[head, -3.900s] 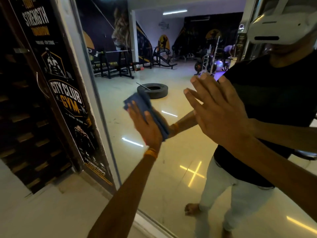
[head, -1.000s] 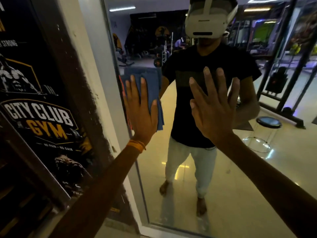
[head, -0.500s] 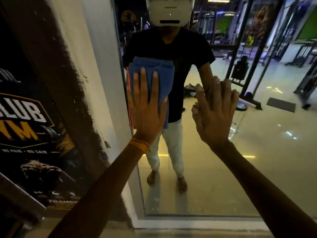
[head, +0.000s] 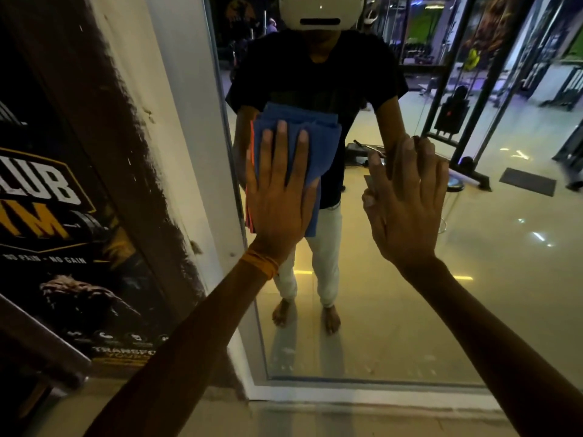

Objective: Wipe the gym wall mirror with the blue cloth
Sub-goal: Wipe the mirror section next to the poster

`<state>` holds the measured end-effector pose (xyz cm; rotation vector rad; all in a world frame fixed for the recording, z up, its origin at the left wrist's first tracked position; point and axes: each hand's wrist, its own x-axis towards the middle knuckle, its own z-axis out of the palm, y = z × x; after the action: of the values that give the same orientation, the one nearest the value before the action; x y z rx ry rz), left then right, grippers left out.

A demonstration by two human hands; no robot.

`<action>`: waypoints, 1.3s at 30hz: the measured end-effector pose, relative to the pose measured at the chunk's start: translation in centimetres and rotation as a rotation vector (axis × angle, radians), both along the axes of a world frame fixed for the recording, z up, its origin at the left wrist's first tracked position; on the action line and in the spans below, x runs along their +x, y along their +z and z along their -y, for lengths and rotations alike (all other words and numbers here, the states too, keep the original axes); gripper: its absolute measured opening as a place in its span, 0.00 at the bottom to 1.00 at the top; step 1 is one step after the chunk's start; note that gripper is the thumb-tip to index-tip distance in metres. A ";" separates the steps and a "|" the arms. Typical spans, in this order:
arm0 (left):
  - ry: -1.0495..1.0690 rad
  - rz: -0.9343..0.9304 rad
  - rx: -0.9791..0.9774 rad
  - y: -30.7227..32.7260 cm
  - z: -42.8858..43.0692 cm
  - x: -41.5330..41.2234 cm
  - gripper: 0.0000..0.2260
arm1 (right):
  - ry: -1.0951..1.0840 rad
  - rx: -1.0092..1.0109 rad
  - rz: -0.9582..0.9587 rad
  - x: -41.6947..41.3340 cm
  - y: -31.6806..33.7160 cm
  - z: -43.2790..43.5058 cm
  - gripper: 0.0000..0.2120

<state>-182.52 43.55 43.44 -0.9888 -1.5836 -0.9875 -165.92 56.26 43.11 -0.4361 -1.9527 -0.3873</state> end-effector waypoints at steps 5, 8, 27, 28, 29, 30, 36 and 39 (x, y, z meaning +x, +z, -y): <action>-0.011 -0.076 -0.221 -12.7 2.1 0.8 0.32 | 0.066 0.000 0.017 1.2 -2.5 -0.3 0.24; -0.058 -0.050 -0.274 -14.4 2.9 1.1 0.31 | 0.081 0.021 0.078 2.5 -2.8 -1.3 0.25; -0.054 -0.247 -0.223 8.5 -3.6 5.3 0.28 | 0.027 0.079 0.064 9.6 2.1 -9.1 0.26; -0.041 -0.187 -0.136 11.7 -4.0 5.5 0.27 | 0.035 0.095 0.055 9.6 2.7 -9.4 0.25; -0.037 -0.161 -0.080 13.5 -5.1 5.2 0.27 | 0.042 0.108 0.045 9.5 3.0 -9.4 0.24; -0.081 -0.181 -0.074 13.8 -5.6 5.1 0.28 | 0.047 0.123 0.037 9.5 3.0 -9.5 0.24; -0.114 -0.544 -0.514 2.6 -3.6 5.6 0.31 | 0.071 0.238 0.044 10.2 3.7 -10.9 0.25; -0.051 -0.512 -0.437 8.8 -3.5 5.7 0.28 | 0.088 0.252 0.014 10.6 7.3 -10.9 0.26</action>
<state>-176.79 47.01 52.19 -1.4526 -1.3584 -0.3673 -155.35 67.19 50.39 -0.1851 -1.8983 -0.5724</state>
